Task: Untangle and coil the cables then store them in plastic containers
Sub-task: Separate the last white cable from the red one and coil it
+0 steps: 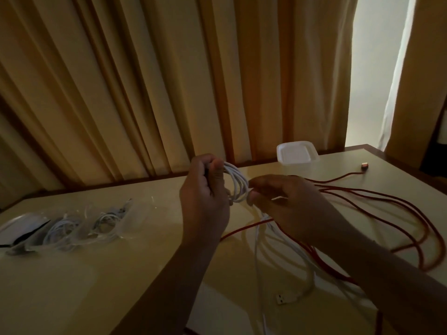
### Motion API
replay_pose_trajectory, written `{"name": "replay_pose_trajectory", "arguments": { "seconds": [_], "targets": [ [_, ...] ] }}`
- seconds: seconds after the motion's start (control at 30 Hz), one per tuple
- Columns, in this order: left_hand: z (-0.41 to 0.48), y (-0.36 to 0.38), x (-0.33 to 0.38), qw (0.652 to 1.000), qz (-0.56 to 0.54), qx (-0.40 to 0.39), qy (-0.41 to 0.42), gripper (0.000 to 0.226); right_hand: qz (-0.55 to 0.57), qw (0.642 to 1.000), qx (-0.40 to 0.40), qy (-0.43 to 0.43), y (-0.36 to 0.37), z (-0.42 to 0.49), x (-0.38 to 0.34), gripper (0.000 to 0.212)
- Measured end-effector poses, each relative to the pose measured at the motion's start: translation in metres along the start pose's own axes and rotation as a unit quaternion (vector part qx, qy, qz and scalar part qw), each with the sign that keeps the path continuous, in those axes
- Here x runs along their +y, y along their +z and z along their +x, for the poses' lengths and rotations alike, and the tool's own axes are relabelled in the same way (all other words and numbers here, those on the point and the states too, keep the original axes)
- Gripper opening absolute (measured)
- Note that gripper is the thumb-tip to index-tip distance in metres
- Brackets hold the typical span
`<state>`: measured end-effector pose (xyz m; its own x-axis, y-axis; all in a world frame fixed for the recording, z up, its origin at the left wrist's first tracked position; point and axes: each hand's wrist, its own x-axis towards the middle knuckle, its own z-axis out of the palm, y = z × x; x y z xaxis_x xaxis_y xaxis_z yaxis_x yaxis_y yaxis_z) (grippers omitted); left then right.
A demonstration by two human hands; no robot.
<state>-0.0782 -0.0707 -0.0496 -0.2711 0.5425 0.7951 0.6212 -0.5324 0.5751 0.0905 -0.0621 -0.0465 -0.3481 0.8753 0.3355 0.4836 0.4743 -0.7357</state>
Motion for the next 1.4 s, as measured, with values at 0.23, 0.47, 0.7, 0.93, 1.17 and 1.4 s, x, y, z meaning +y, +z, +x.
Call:
{"name": "replay_pose_trajectory", "arguments": {
  "seconds": [0.23,0.47,0.7,0.93,1.17,1.4],
  "targets": [
    [-0.010,0.012,0.006,0.990,-0.076,-0.011,-0.121,0.032,0.203,0.976,0.050,0.067,0.015,0.003,0.002,0.013],
    [-0.013,0.019,0.001,0.996,0.026,-0.004,-0.081,0.026,0.545,0.824,-0.033,0.151,0.013,0.006,0.003,0.023],
    [-0.009,0.015,-0.001,0.995,-0.018,-0.035,-0.089,0.039,0.448,0.886,-0.048,0.106,0.010,0.004,0.005,0.017],
    [-0.006,0.015,0.000,0.991,-0.050,-0.055,-0.110,0.027,0.549,0.823,-0.047,0.136,0.010,0.009,0.004,0.036],
    [-0.002,0.013,-0.008,0.987,-0.074,-0.055,-0.133,0.025,0.419,0.904,0.028,0.076,0.015,0.005,-0.002,0.026],
    [-0.003,0.014,-0.009,0.971,-0.119,-0.083,-0.189,0.029,0.110,0.992,0.056,-0.029,0.009,0.003,-0.005,0.032]
  ]
}}
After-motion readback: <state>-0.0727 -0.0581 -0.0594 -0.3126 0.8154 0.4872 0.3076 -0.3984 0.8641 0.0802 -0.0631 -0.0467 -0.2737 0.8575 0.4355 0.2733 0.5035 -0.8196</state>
